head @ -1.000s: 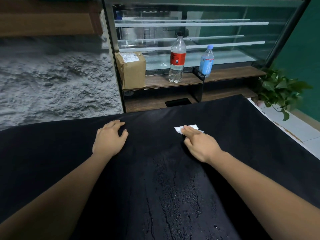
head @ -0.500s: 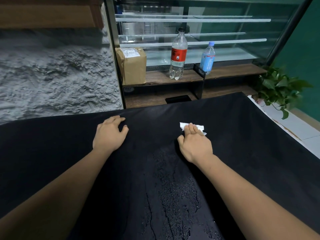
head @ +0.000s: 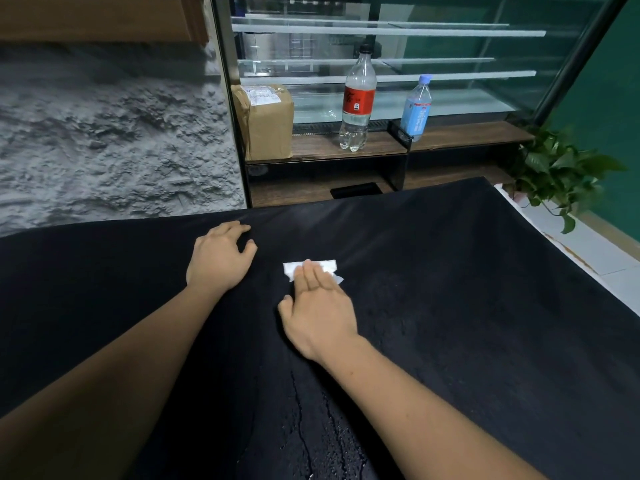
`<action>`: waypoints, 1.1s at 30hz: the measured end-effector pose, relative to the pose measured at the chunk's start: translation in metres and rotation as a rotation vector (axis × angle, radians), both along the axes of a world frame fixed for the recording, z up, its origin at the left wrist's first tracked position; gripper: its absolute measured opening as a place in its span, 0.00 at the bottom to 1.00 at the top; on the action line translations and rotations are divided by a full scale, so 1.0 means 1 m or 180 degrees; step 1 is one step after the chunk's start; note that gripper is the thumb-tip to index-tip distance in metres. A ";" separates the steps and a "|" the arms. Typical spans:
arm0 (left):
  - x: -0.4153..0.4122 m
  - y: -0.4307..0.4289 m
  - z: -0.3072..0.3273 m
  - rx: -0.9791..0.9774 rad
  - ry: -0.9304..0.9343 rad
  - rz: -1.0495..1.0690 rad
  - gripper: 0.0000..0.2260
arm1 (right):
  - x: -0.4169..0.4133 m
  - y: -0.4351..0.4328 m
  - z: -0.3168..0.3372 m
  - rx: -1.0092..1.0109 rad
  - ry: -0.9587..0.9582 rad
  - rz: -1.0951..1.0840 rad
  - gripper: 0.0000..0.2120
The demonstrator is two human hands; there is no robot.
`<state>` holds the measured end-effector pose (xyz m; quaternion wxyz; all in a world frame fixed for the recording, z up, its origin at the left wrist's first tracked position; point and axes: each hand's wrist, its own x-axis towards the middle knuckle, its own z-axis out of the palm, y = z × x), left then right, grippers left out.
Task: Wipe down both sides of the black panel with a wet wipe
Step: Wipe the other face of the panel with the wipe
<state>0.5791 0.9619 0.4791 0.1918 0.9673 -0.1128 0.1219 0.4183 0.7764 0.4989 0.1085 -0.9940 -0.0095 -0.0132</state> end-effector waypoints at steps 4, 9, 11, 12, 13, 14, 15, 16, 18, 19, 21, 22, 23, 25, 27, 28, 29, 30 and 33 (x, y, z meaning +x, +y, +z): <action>0.001 0.001 -0.001 0.0000 -0.0021 -0.0011 0.21 | -0.010 0.022 -0.003 -0.0036 0.0017 0.0291 0.34; 0.001 0.001 -0.002 -0.0005 -0.0019 -0.0021 0.21 | -0.013 0.013 -0.003 -0.0022 -0.0032 0.0545 0.33; 0.000 0.002 -0.002 -0.0012 -0.0012 -0.0020 0.21 | -0.012 0.004 -0.001 0.0032 -0.0056 0.0627 0.32; 0.000 0.001 -0.002 -0.0020 -0.0010 -0.0023 0.21 | -0.013 -0.002 0.000 0.0045 -0.0086 0.0667 0.31; 0.000 0.002 -0.001 -0.0029 0.0002 -0.0024 0.21 | -0.013 -0.008 0.001 0.0042 -0.0119 0.0708 0.30; 0.000 0.002 -0.001 -0.0042 0.0018 -0.0023 0.21 | -0.015 -0.014 0.001 0.0037 -0.0137 0.0748 0.30; 0.000 0.002 -0.001 -0.0055 0.0033 -0.0028 0.21 | -0.016 -0.021 0.002 0.0039 -0.0139 0.0771 0.29; 0.000 0.002 -0.001 -0.0056 0.0047 -0.0033 0.21 | -0.017 -0.028 0.003 0.0046 -0.0130 0.0766 0.29; 0.001 0.002 0.001 -0.0047 0.0054 -0.0035 0.21 | -0.019 -0.043 0.004 0.0068 -0.0136 0.0674 0.28; 0.001 0.002 0.001 -0.0041 0.0060 -0.0032 0.21 | -0.020 -0.050 0.004 0.0076 -0.0139 0.0614 0.28; 0.000 0.002 0.002 -0.0025 0.0068 -0.0028 0.21 | -0.023 -0.065 0.005 0.0089 -0.0142 0.0500 0.27; 0.000 0.002 0.002 -0.0020 0.0070 -0.0025 0.21 | -0.024 -0.073 0.006 0.0091 -0.0138 0.0443 0.27; 0.000 0.002 0.002 -0.0014 0.0072 -0.0026 0.21 | -0.026 -0.081 0.006 0.0088 -0.0131 0.0383 0.27; -0.001 0.001 0.003 -0.0014 0.0084 -0.0026 0.21 | -0.029 -0.096 0.007 0.0084 -0.0118 0.0250 0.27; -0.001 0.001 0.004 -0.0018 0.0101 -0.0018 0.21 | -0.032 -0.111 0.008 0.0086 -0.0085 0.0134 0.27; -0.001 0.001 0.004 -0.0009 0.0103 -0.0017 0.22 | -0.033 -0.118 0.008 0.0084 -0.0071 0.0080 0.27; -0.001 0.001 0.004 0.0006 0.0103 -0.0016 0.22 | -0.035 -0.124 0.009 0.0078 -0.0063 0.0024 0.27; -0.001 0.001 0.004 0.0024 0.0106 -0.0013 0.22 | -0.037 -0.130 0.009 0.0072 -0.0057 -0.0035 0.27; 0.000 0.000 0.004 0.0042 0.0110 -0.0007 0.22 | -0.041 -0.140 0.011 0.0070 -0.0064 -0.0212 0.26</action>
